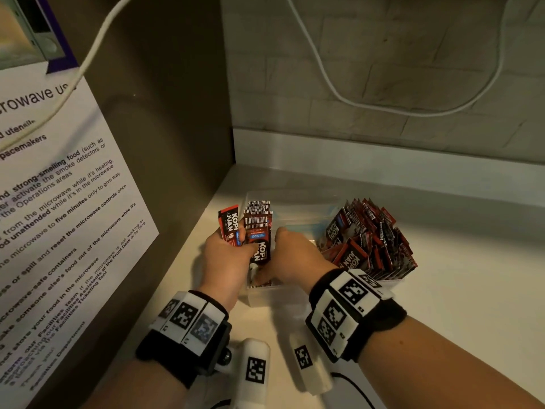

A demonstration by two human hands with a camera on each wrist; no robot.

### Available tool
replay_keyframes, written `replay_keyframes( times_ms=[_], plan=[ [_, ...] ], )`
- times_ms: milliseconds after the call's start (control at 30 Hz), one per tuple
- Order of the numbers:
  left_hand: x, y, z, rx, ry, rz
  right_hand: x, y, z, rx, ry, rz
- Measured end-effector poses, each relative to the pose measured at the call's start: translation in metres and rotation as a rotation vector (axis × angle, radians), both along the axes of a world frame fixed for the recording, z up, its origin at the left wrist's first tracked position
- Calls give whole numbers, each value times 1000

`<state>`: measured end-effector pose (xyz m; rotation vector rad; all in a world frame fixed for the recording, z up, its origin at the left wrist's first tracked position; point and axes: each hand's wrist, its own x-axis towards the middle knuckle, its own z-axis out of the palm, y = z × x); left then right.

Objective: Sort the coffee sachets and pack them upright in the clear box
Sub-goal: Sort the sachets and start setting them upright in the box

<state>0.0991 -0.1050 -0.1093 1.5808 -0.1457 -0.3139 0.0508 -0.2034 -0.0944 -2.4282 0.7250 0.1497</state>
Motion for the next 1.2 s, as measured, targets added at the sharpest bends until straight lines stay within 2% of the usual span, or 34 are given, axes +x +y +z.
replay_keyframes(
  times_ms=[167,367,833,1200],
  plan=[
    [3,-2,-1,13,-35,32,12,3,-7,-82,37,91],
    [2,-1,-2,-20,-30,23,14,4,-11,-151,-69,32],
    [6,-5,-4,-7,-75,31,15,4,-16,-76,-36,33],
    [3,1,-1,-14,-76,-28,4,2,1,-17,-34,20]
  ],
)
